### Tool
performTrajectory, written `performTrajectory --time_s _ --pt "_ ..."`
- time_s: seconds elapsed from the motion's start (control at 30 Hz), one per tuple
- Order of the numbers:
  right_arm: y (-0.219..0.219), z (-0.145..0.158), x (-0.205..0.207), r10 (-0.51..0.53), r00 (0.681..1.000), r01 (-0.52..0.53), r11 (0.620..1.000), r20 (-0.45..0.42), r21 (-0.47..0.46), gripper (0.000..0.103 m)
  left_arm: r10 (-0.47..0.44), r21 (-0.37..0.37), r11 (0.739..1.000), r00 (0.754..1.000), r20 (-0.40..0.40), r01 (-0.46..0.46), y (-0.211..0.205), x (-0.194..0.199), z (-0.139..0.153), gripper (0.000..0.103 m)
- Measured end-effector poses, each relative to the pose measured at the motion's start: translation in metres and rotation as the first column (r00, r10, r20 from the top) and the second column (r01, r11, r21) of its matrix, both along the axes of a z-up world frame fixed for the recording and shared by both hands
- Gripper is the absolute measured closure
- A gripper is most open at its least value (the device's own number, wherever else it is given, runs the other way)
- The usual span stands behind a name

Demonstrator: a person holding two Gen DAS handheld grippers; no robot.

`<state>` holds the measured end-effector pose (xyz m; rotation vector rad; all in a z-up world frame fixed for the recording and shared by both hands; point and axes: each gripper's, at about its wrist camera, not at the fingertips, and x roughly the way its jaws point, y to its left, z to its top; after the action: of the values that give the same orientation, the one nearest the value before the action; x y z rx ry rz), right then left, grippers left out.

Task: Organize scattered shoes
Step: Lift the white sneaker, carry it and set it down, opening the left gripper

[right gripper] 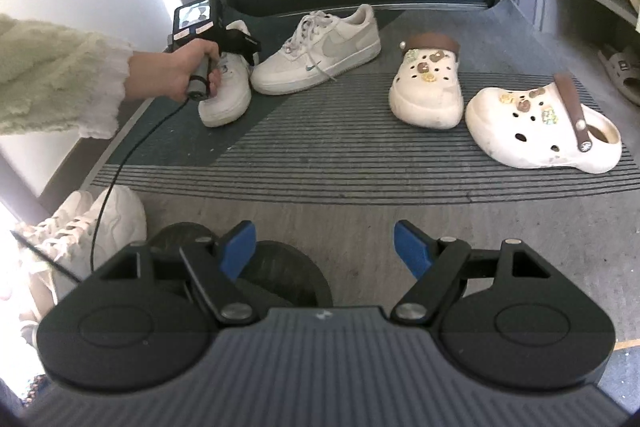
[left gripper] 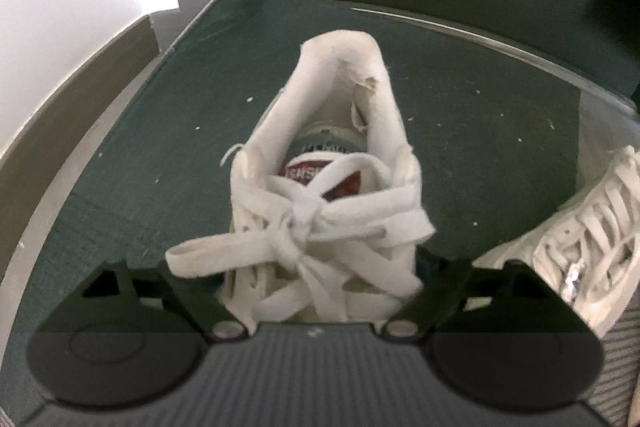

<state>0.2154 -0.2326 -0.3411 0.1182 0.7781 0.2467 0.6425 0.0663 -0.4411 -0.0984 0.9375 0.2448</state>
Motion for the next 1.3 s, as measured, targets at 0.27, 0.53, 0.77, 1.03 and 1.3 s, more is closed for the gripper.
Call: performTrajectory --time_s 0.27,0.53,0.77,1.03,1.3 --pt "-0.011 0.02 0.0 -0.012 0.996 0.009 0.999 0.084 0.039 0.025 0.002 -0.008 1.0 0.999 -0.035 -0.002 -0.001 -0.062 0.03 0.019" --pt "-0.028 0.037 -0.037 -0.029 0.992 0.02 0.997 0.121 0.079 0.025 -0.048 -0.022 0.999 0.997 -0.056 0.047 -0.021 -0.143 0.092 0.02" --pt "-0.061 0.075 -0.088 -0.182 0.96 0.16 0.98 0.211 0.119 0.025 -0.248 -0.022 0.969 0.967 -0.056 0.247 -0.073 -0.215 0.169 0.02" --pt "-0.126 0.082 -0.134 -0.425 0.893 0.385 0.891 0.146 0.241 0.025 -0.502 -0.055 0.865 0.859 -0.102 0.498 -0.169 -0.298 0.219 0.02" --pt "-0.209 0.066 -0.206 -0.713 0.701 0.646 0.634 -0.001 0.424 0.024 -0.676 -0.073 0.734 0.717 -0.171 0.675 -0.293 -0.363 0.184 0.02"
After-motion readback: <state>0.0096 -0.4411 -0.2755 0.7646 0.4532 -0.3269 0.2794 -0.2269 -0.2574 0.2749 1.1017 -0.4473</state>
